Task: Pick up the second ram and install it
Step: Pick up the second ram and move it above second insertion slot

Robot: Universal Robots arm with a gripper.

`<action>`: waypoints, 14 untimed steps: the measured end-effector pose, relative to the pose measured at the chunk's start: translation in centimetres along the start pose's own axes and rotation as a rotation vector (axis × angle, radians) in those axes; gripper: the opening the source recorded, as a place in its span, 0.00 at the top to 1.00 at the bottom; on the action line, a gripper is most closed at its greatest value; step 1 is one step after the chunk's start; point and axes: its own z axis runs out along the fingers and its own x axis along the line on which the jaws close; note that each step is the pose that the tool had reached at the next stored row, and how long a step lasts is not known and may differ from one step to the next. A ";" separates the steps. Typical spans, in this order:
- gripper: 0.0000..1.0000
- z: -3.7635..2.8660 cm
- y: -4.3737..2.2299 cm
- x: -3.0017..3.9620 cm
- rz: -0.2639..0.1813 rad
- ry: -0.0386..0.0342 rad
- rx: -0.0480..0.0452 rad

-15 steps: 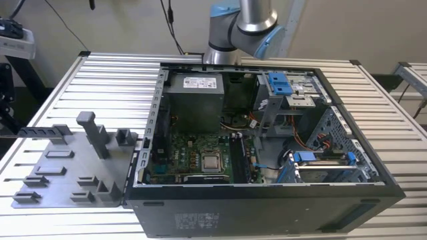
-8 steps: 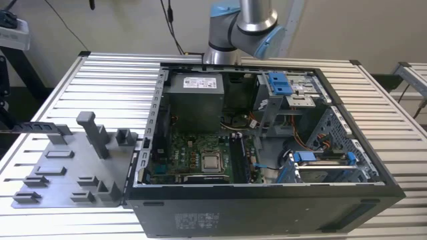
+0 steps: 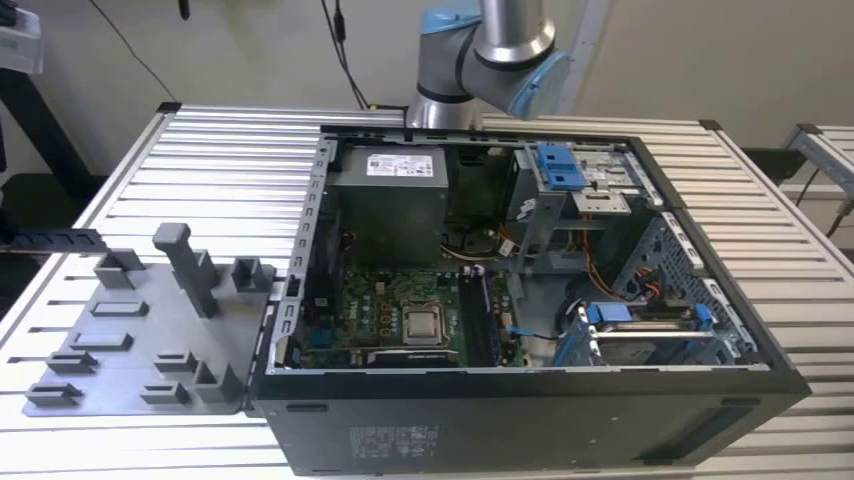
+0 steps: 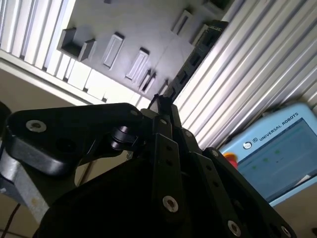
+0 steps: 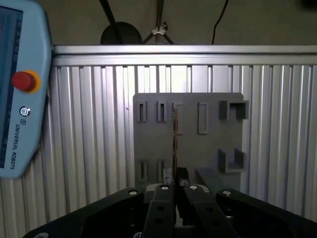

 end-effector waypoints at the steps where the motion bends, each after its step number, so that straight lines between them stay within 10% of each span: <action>1: 0.86 -0.23 0.00 -0.01 0.000 0.0000 0.0000; 14: 0.86 -2.68 0.02 -0.14 0.000 -0.0001 0.0001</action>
